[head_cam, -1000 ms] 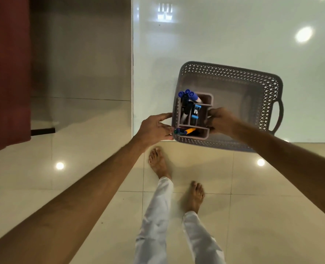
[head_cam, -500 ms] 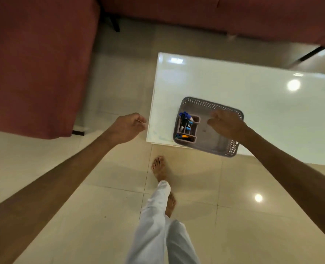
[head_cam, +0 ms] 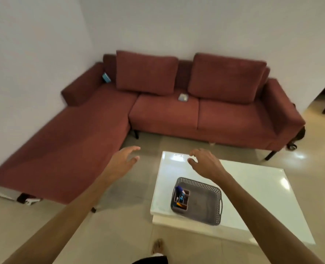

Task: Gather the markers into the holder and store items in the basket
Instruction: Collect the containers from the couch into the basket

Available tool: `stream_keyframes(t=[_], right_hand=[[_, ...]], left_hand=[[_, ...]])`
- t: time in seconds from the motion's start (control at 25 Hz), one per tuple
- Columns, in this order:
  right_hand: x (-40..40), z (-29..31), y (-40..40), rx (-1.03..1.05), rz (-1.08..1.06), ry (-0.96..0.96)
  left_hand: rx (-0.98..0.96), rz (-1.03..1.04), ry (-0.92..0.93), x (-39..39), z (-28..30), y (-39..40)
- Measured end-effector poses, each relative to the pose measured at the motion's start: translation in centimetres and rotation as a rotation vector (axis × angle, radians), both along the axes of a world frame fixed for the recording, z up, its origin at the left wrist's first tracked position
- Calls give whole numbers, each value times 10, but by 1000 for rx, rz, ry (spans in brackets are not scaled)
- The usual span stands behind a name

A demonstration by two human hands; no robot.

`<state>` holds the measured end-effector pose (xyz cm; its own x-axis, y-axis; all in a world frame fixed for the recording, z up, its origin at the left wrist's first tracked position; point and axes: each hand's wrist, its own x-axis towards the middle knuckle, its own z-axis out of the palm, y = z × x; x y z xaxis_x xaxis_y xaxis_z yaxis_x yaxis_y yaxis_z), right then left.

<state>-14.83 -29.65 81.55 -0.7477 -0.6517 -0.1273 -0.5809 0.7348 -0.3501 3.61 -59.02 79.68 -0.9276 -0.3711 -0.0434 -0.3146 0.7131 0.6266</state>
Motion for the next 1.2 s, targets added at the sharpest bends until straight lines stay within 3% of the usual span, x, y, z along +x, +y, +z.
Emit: stream_keyframes(t=[0.36, 0.68, 0.92, 1.2], right_hand=[[3, 9, -9, 27, 141, -32], [1, -19, -99, -66, 254, -98], [-16, -67, -206, -34, 282, -221], [-54, -107, -367, -14, 181, -355]], left_hand=[[8, 36, 0, 24, 30, -14], [14, 98, -3, 33, 18, -84], [-50, 72, -87, 38, -32, -195], [-5, -38, -197, -8, -80, -379]])
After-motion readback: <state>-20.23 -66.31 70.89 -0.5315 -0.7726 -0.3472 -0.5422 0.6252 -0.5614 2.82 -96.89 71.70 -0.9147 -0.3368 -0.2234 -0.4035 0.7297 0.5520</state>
